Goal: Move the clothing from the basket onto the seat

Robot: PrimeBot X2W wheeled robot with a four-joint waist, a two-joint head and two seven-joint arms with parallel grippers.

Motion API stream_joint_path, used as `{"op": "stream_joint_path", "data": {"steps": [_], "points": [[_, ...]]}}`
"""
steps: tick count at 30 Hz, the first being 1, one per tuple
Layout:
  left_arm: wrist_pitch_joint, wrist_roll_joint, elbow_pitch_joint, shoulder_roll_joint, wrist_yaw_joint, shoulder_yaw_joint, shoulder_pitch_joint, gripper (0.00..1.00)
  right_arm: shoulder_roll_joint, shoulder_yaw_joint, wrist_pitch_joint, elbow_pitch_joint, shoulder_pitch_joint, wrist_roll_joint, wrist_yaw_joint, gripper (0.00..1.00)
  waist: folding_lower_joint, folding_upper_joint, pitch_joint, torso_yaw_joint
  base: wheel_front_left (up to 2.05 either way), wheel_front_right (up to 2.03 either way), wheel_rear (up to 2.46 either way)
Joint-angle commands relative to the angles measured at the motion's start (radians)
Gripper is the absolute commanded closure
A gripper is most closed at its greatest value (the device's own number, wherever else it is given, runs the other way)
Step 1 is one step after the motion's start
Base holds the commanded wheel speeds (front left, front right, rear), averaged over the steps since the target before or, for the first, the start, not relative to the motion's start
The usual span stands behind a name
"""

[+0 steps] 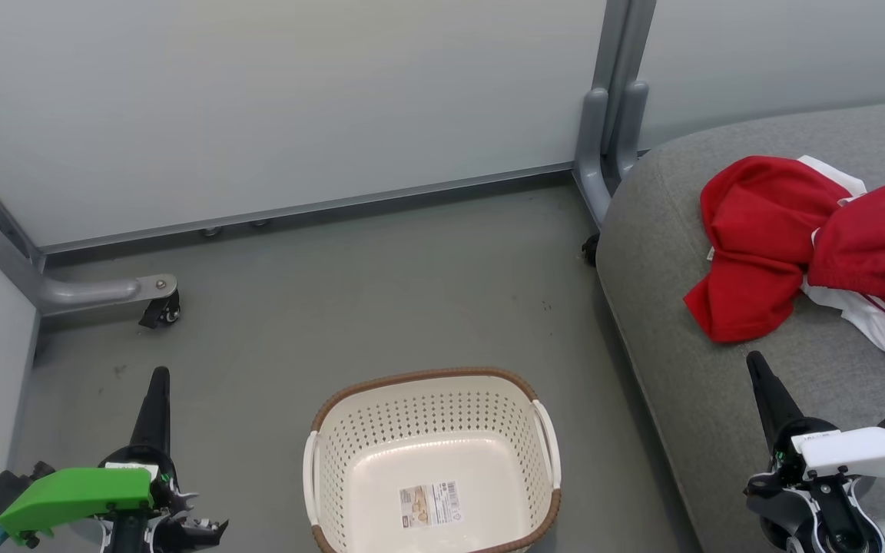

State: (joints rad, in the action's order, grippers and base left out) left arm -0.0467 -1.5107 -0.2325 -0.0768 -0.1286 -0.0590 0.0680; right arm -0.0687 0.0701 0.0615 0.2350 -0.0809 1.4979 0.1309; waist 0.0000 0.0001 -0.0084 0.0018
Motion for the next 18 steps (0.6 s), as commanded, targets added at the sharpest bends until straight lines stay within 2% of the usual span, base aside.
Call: {"op": "stream_joint_path", "data": {"steps": [1, 18], "points": [[-0.006, -0.023, -0.001, -0.004, -0.003, -0.005, 0.023, 1.00, 0.000, 0.006, 0.007, 0.001, -0.018, 0.022, 0.000, 1.00, 0.0000, -0.0001, 0.001, 0.000, 0.00, 0.00, 0.00], [-0.041, -0.133, -0.012, 0.000, -0.004, -0.022, 0.046, 1.00, 0.003, 0.026, 0.039, 0.010, -0.031, 0.133, 0.000, 1.00, 0.0000, -0.0001, 0.011, -0.002, 0.00, 0.00, 0.00]]}}
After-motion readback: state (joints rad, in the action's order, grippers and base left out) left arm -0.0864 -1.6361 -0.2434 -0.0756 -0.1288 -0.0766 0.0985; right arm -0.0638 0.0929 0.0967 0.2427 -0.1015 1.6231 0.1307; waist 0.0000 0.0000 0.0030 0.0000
